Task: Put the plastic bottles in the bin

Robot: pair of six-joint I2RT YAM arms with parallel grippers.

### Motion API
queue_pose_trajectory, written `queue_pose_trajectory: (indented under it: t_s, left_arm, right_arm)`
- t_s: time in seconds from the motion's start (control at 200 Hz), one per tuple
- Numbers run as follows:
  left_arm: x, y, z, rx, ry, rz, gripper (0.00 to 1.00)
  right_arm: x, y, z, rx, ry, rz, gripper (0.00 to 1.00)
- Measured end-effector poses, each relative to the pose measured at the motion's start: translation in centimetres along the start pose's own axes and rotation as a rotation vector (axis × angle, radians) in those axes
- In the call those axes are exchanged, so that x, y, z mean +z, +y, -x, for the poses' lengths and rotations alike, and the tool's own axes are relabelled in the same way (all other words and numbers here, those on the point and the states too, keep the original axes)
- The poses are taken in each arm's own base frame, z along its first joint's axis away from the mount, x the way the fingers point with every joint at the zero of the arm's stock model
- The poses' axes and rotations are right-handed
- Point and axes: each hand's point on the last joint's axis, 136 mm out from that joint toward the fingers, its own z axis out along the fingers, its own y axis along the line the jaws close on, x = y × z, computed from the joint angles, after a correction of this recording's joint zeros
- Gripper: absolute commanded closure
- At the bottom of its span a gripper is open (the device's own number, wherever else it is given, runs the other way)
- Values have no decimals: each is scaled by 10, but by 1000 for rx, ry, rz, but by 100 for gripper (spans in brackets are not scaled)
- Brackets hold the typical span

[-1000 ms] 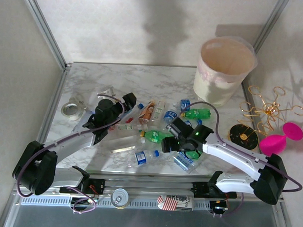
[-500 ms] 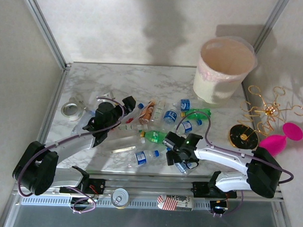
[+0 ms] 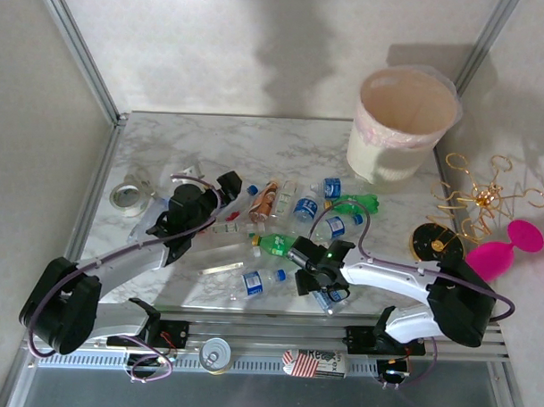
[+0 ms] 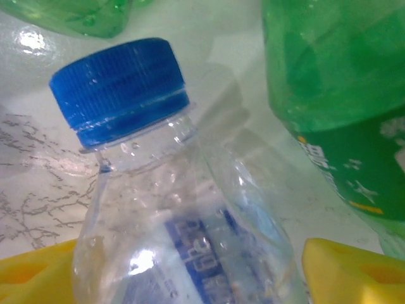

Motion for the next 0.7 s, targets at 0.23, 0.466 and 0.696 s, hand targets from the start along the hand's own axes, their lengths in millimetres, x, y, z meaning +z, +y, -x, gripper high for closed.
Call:
queue_pose_trajectory:
  t_s: [0.23,0.466,0.696]
  left_arm:
    - [-7,-1,13,-5,-55,10,0]
    - [-13,-1,27,-13,-107,19,0]
    - [-26,8,53,-37,-182,29,0]
  right_arm:
    - [2,2,4,-23,-15,5,44]
    - [-15,9,14,-41,-63,49,54]
    - [-91,33,93,-12,-284,233,56]
